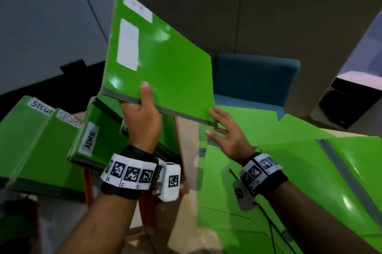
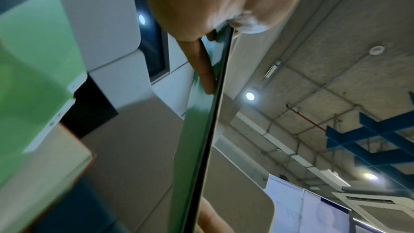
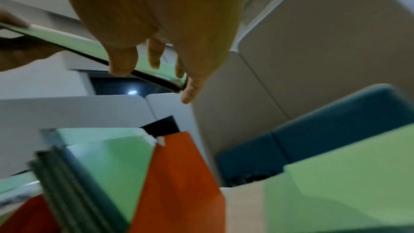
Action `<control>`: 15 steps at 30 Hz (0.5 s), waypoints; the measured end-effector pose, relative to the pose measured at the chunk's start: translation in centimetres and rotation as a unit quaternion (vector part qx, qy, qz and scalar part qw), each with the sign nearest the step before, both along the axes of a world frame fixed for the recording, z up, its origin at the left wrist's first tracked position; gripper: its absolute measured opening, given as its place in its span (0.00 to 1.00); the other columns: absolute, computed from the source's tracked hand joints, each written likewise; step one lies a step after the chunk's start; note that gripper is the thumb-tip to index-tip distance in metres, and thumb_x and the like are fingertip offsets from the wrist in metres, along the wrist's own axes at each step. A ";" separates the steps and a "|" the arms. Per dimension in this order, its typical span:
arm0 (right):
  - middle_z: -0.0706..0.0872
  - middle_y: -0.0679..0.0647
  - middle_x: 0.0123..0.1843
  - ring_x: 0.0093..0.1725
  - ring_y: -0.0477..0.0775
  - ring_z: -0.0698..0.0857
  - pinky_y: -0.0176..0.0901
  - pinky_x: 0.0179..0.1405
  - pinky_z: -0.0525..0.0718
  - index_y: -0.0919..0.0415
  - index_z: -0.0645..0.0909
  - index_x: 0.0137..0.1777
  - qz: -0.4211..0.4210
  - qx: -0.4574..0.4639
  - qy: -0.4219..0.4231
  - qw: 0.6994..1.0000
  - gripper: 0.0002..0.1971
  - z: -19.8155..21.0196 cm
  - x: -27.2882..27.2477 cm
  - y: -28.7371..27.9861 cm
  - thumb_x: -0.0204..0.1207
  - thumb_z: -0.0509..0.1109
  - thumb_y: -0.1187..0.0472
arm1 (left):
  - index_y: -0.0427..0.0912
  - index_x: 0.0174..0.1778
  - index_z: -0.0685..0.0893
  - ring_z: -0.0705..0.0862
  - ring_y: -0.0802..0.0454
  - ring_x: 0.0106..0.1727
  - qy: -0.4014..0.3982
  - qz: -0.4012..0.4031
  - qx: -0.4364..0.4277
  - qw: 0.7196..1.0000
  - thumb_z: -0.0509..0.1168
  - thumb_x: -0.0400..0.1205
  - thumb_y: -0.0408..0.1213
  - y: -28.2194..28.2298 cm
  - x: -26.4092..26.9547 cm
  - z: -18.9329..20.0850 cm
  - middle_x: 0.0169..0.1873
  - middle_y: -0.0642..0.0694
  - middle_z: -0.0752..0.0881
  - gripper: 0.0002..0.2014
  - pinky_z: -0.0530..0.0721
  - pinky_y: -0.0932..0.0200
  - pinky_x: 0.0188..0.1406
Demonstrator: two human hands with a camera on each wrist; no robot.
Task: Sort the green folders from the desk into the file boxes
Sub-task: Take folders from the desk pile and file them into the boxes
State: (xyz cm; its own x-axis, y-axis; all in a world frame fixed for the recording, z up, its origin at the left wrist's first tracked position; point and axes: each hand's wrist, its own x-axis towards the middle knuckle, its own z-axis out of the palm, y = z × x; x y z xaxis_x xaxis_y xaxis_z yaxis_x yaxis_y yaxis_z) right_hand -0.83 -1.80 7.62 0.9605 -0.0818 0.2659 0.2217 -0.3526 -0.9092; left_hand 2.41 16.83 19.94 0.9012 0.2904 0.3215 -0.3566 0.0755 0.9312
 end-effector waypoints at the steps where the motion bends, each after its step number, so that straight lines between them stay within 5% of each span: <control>1: 0.64 0.51 0.81 0.78 0.46 0.67 0.39 0.72 0.72 0.48 0.67 0.78 0.024 -0.031 -0.015 0.999 0.30 0.6 0.8 1.6 0.77 0.72 0.57 | 0.52 0.65 0.64 0.79 0.77 0.55 -0.030 0.024 0.018 0.999 0.60 0.87 0.37 0.9 0.4 0.4 0.59 0.64 0.77 0.14 0.74 0.81 0.54; 5: 0.65 0.51 0.82 0.81 0.45 0.62 0.50 0.79 0.66 0.44 0.67 0.78 0.071 -0.043 -0.045 0.996 0.28 1.4 4.1 7.5 0.79 0.69 0.52 | 0.30 0.82 0.44 0.66 0.51 0.79 -0.114 0.111 0.112 0.981 0.60 0.86 0.42 5.4 2.4 1.7 0.80 0.41 0.60 0.38 0.67 0.65 0.77; 8: 0.64 0.49 0.82 0.81 0.43 0.62 0.50 0.80 0.65 0.41 0.67 0.78 0.115 -0.011 -0.013 0.993 0.26 1.1 5.5 11.1 0.82 0.66 0.55 | 0.32 0.82 0.43 0.62 0.46 0.82 -0.135 0.120 0.150 0.972 0.60 0.86 0.41 8.8 3.5 1.8 0.82 0.34 0.55 0.38 0.63 0.52 0.81; 11: 0.63 0.51 0.83 0.82 0.46 0.61 0.44 0.81 0.59 0.51 0.64 0.81 0.130 -0.073 0.023 0.989 0.26 0.4 5.7 14.1 0.83 0.63 0.53 | 0.43 0.79 0.49 0.66 0.41 0.80 -0.154 0.113 0.193 0.963 0.60 0.83 0.35 10.8 4.3 1.0 0.80 0.34 0.61 0.32 0.69 0.46 0.78; 13: 0.62 0.54 0.83 0.82 0.49 0.59 0.39 0.81 0.55 0.57 0.59 0.83 0.149 -0.104 0.053 0.982 0.29 -0.3 5.5 15.6 0.84 0.61 0.50 | 0.42 0.77 0.53 0.70 0.48 0.78 -0.165 0.095 0.222 0.956 0.61 0.81 0.26 11.0 4.0 0.1 0.76 0.40 0.65 0.31 0.75 0.52 0.74; 15: 0.59 0.53 0.84 0.83 0.50 0.58 0.42 0.81 0.56 0.52 0.52 0.84 0.160 -0.098 0.083 0.979 0.32 -1.4 5.5 16.6 0.84 0.57 0.45 | 0.34 0.75 0.58 0.73 0.64 0.71 -0.161 0.073 0.249 0.952 0.61 0.78 0.17 11.3 3.7 -1.4 0.70 0.53 0.68 0.31 0.77 0.65 0.67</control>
